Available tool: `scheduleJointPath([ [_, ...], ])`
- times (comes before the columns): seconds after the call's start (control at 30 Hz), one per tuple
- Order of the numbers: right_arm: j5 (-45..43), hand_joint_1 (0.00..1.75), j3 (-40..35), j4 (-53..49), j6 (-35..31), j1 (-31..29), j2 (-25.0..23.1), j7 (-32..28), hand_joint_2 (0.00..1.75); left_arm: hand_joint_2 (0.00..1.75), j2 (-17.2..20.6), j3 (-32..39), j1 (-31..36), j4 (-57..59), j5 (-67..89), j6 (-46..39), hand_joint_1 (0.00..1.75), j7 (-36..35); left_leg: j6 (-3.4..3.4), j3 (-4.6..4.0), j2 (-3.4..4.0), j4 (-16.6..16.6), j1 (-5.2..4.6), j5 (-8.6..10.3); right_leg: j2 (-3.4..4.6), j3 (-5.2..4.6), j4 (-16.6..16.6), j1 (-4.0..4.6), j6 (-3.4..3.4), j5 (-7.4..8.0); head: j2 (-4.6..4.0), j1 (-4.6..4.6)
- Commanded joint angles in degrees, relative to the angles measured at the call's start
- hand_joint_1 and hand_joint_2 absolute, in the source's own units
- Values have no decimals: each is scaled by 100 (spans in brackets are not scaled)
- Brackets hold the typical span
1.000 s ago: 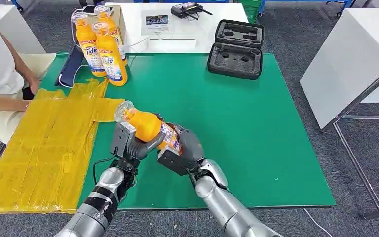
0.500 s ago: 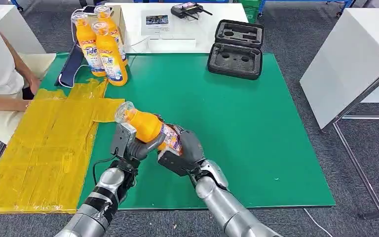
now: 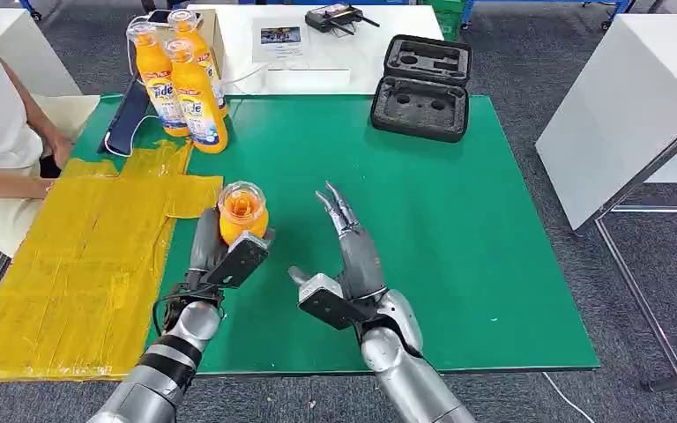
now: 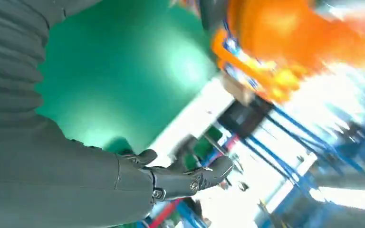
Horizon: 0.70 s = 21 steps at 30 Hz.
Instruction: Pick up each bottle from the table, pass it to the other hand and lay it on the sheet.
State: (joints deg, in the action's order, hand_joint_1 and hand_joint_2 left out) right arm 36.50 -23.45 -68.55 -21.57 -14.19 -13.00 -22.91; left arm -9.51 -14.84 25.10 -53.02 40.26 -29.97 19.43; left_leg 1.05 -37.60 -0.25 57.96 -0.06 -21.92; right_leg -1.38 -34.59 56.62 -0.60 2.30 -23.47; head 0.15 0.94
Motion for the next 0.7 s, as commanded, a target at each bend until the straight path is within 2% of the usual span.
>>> scheduleJointPath([
  [0.03, -406, 0, -15, -1548, -288, 408, 403, -325, 175, 175, 581, 23, 686, 915, 2003, -706, 175, -1073, -7, 30, -2, 0, 4, -13, 7, 34, -4, 3, -8, -13, 0, 0],
  [0.07, -543, 0, 17, -1772, -307, 424, 424, -376, 175, 175, 774, 35, 1090, 1529, 3179, -964, 175, -1846, -8, 26, 3, 3, 3, -12, 11, 27, 0, 2, -8, -12, 0, -2],
  [0.1, -582, 0, 34, -1898, -320, 428, 434, -384, 175, 175, 888, 74, 1329, 1853, 3509, -987, 175, -2058, -8, 17, 2, 3, 3, -8, 8, 18, 3, 2, -8, -9, 0, -2],
  [0.13, -630, 0, 6, -1981, -363, 378, 409, -493, 175, 175, 1117, -18, 1708, 2322, 4376, -1003, 175, -2856, -6, 7, -3, 2, 3, -2, 2, 9, 3, 2, -7, -5, 0, -2],
  [0.17, -684, 0, -69, -2097, -442, 350, 384, -599, 175, 175, 1293, 49, 2088, 2794, 4781, -1000, 175, -3084, -11, 14, -2, 7, 6, -6, 5, 14, 9, 4, -12, -9, 0, -2],
  [0.23, -828, 0, -307, -2250, -532, 293, 420, -679, 175, 175, 1703, -615, 2574, 3342, 4974, -933, 175, -3569, -14, 13, 10, 12, 9, -8, 17, 10, 15, 7, -15, -8, 0, -2],
  [0.33, -1020, 0, -492, -2377, -645, 268, 498, -793, 175, 175, 1929, -1258, 2732, 3566, 4974, -877, 175, -3686, -24, 33, 21, 18, 15, -19, 34, 24, 23, 13, -25, -16, 0, 0],
  [0.37, -1191, 0, -587, -2436, -658, 254, 608, -875, 175, 175, 2187, -2150, 2565, 3027, 4974, -1003, 175, -3961, -29, 27, 25, 19, 18, -13, 36, 17, 22, 15, -21, -13, 0, 0],
  [0.4, -1228, 0, -595, -2443, -662, 258, 626, -889, 175, 175, 2238, -2269, 2498, 2887, 4974, -1003, 175, -4002, -28, 33, 22, 16, 18, -15, 34, 23, 20, 15, -21, -17, 0, -2],
  [0.43, -1568, 0, -674, -2468, -458, 239, 732, -951, 175, 175, 2343, -2899, 2372, 2710, 4974, -1003, 175, -4260, -24, 31, 13, 9, 21, -10, 23, 26, 11, 18, -16, -15, 0, -9],
  [0.53, -1708, 0, -714, -2437, -364, 194, 802, -984, 175, 175, 2212, -3260, 2280, 2871, 4974, -1003, 175, -4493, -24, 28, 22, -4, 20, 0, 27, 22, -2, 17, -8, -3, 0, 0],
  [0.6, -1742, 0, -738, -2430, -350, 173, 823, -1002, 175, 175, 2126, -3269, 2273, 3066, 4974, -1003, 175, -4426, -24, 35, 10, -3, 21, -3, 21, 33, -3, 18, -8, -11, 0, -2],
  [0.63, -1787, 0, -813, -2384, -235, 108, 860, -983, 175, 175, 1873, -3055, 2299, 3476, 4889, -1003, 175, -4257, -23, 45, 5, -5, 20, -7, 20, 45, -5, 16, -10, -17, 0, -4],
  [0.67, -1787, 0, -813, -2384, -235, 108, 860, -983, 175, 175, 1873, -3055, 2299, 3476, 4889, -1003, 175, -4257, -21, 13, -4, -2, 20, 7, 10, 16, -1, 17, -8, -5, 0, -2],
  [0.7, -1787, 0, -813, -2384, -235, 108, 860, -983, 175, 175, 1873, -3055, 2299, 3476, 4889, -1003, 175, -4257, -21, 24, -4, -1, 21, 2, 12, 28, -2, 17, -8, -10, 0, -4],
])
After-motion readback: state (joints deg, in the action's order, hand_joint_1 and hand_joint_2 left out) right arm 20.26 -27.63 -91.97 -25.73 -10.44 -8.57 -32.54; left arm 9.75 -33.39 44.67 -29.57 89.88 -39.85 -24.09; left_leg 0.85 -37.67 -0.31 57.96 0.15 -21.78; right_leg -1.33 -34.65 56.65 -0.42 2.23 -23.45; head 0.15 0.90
